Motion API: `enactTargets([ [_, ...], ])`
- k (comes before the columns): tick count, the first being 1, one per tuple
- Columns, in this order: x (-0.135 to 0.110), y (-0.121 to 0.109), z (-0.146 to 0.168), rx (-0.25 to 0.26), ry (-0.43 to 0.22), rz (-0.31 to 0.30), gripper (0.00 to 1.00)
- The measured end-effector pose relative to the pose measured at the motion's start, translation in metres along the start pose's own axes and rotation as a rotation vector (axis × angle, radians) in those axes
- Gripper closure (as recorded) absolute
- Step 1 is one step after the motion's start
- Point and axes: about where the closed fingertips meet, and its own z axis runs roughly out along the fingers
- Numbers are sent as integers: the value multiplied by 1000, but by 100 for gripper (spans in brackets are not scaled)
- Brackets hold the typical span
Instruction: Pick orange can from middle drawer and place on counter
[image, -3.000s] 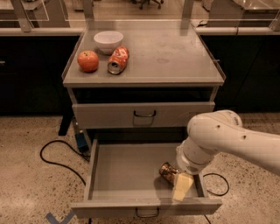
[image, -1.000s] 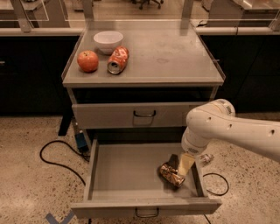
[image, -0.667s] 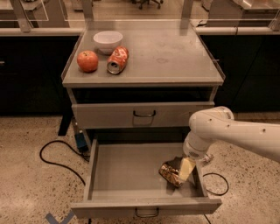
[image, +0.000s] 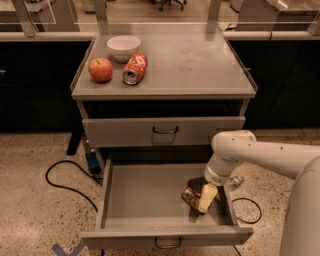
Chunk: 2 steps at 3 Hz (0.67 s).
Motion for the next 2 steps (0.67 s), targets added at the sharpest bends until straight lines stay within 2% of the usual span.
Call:
enactTargets([
  [1,-1,-1,36,-36,30,19,0],
  [2,-6,-5,86,-103,62,43,0],
])
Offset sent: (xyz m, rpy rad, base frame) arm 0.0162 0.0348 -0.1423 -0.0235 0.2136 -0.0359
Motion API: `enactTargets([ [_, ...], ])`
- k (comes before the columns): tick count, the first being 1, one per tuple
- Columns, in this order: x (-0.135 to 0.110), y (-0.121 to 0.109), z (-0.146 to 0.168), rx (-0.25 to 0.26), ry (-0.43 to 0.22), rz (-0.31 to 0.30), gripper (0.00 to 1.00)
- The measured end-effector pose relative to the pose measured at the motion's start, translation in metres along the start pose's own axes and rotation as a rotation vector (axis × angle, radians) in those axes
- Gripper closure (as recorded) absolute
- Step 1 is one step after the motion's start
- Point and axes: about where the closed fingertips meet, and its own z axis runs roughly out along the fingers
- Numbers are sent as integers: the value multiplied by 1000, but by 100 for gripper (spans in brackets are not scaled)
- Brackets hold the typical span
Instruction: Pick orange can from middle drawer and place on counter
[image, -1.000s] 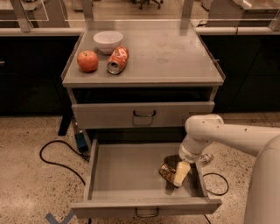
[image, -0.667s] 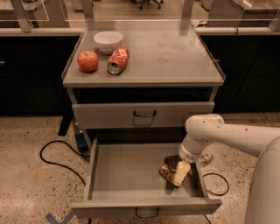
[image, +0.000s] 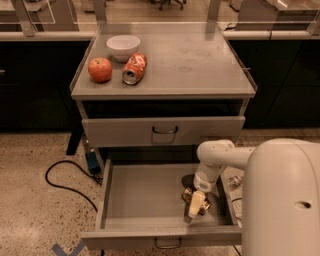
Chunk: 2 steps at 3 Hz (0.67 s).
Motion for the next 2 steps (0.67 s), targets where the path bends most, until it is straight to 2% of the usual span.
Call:
enactTargets([
  [1,-11,0,25,-44,-1,-1,0],
  [2,1,0,37,-46,18,30,0],
])
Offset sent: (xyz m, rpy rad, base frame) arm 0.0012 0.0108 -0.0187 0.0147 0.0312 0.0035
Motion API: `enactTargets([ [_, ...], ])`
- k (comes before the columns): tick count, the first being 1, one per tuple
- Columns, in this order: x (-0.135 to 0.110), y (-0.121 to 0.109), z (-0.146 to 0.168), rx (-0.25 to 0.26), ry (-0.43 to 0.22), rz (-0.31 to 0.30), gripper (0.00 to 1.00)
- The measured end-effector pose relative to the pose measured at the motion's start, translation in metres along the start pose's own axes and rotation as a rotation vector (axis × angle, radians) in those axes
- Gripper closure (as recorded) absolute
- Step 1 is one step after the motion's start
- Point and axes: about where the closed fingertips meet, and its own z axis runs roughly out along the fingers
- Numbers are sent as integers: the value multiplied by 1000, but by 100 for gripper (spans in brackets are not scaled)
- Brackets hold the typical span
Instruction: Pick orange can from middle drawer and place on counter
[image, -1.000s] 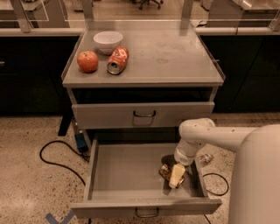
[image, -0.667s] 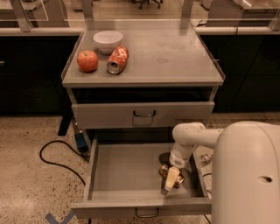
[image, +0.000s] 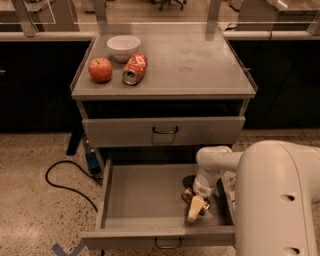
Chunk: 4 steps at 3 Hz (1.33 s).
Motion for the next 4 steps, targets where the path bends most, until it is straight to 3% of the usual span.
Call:
enactTargets([
  [1,0,0,0,0,0,1,0],
  [2,0,0,0,0,0,1,19],
  [4,0,0,0,0,0,1,65],
])
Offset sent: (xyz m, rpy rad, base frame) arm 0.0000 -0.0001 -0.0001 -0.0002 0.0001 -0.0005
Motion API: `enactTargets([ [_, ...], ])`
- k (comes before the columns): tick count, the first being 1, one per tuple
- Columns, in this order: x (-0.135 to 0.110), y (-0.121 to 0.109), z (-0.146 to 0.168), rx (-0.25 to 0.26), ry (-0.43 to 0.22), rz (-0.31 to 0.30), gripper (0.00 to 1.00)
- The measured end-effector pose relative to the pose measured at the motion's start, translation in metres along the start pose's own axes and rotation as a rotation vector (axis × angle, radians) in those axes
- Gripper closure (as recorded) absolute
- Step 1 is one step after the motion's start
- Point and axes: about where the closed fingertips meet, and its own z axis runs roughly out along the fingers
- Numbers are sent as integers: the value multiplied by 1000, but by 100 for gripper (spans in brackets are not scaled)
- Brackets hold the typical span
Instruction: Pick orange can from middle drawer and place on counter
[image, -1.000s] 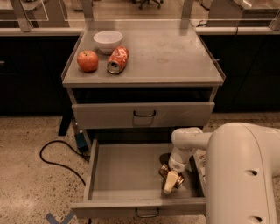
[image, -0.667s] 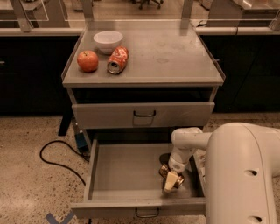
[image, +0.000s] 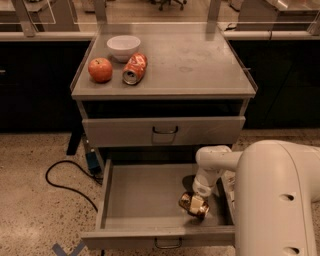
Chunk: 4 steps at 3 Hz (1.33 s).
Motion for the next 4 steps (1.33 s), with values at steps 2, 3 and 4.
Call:
enactTargets([
  [2,-4,7,-15,14,-21,-22,100],
  [3,-11,26,-57,80,-64,-78,100],
  [4,-13,58,-116,205,-120,-144,100],
])
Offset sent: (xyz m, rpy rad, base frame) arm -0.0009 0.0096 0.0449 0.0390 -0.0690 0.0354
